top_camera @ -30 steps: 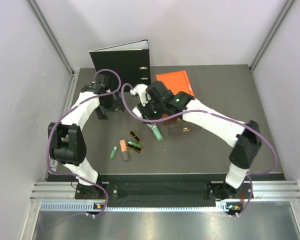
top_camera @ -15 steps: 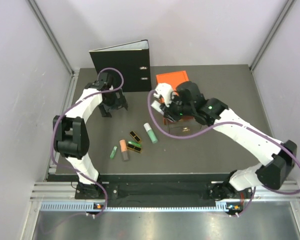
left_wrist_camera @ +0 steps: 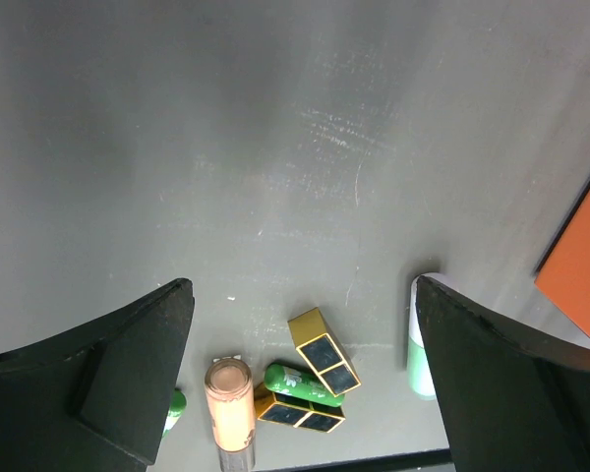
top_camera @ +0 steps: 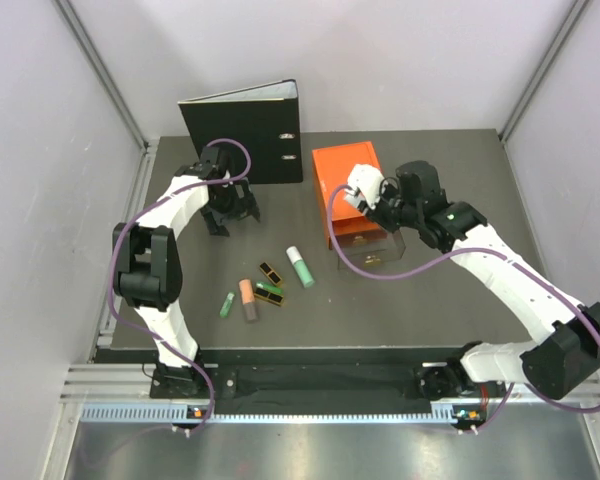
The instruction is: Organize the makeup
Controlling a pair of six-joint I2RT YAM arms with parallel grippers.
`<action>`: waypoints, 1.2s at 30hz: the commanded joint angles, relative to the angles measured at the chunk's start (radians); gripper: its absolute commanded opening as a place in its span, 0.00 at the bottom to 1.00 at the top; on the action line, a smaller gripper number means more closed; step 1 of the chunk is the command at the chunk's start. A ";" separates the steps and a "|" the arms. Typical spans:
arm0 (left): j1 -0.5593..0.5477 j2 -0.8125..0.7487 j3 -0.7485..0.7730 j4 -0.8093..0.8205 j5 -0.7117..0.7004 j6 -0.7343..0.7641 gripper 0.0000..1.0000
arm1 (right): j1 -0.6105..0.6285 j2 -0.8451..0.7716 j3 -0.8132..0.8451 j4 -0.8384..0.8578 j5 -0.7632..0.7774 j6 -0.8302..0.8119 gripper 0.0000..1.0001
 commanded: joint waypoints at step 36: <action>0.006 0.014 0.037 0.036 0.091 0.015 0.99 | 0.016 0.287 0.088 0.025 0.156 0.063 0.56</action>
